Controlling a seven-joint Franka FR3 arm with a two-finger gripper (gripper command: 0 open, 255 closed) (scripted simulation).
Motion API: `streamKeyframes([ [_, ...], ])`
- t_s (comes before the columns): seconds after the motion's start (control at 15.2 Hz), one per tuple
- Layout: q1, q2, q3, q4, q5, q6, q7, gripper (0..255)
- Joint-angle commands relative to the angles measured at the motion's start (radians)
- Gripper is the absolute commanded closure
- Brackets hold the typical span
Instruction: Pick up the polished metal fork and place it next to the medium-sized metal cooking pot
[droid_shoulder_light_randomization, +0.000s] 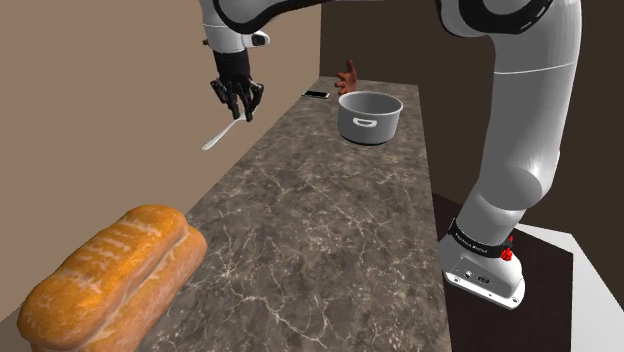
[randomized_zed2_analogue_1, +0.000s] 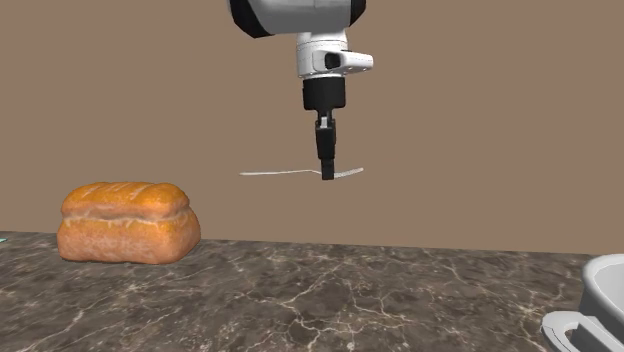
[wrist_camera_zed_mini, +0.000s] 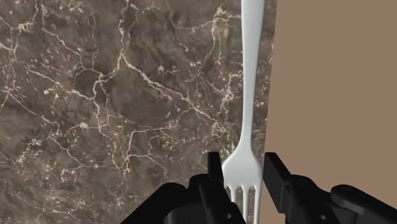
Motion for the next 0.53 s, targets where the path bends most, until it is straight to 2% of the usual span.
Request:
streamKeyframes([
  [0.0, 0.003, 0.001, 0.001, 0.029, 0.001, -0.029, -0.003, 255],
  [0.26, 0.009, 0.004, 0.002, 0.080, 0.001, -0.076, -0.007, 255],
  [0.46, -0.069, -0.125, -0.001, -0.082, 0.068, -0.020, -0.073, 255],
])
